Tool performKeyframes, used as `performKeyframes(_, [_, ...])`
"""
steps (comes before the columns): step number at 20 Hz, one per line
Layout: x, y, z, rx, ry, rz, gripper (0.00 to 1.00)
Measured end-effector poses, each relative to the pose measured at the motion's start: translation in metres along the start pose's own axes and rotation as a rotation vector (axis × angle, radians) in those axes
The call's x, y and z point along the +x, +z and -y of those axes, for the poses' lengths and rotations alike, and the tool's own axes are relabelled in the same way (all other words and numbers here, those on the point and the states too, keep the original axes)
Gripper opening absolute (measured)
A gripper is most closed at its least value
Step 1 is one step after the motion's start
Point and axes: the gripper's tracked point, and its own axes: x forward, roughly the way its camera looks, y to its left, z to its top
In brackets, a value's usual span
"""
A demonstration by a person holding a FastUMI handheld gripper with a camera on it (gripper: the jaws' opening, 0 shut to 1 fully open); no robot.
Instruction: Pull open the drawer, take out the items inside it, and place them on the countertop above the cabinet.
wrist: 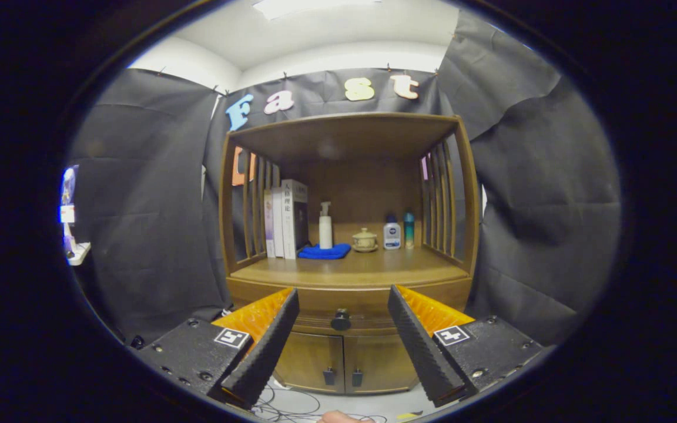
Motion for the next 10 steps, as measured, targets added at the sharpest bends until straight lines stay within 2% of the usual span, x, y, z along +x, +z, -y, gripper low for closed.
performKeyframes(4, [0.032,-0.034,0.007,0.0,-0.028,-0.058,0.99])
performKeyframes(10, [0.08,-0.074,0.003,0.011,-0.024,-0.148,0.99])
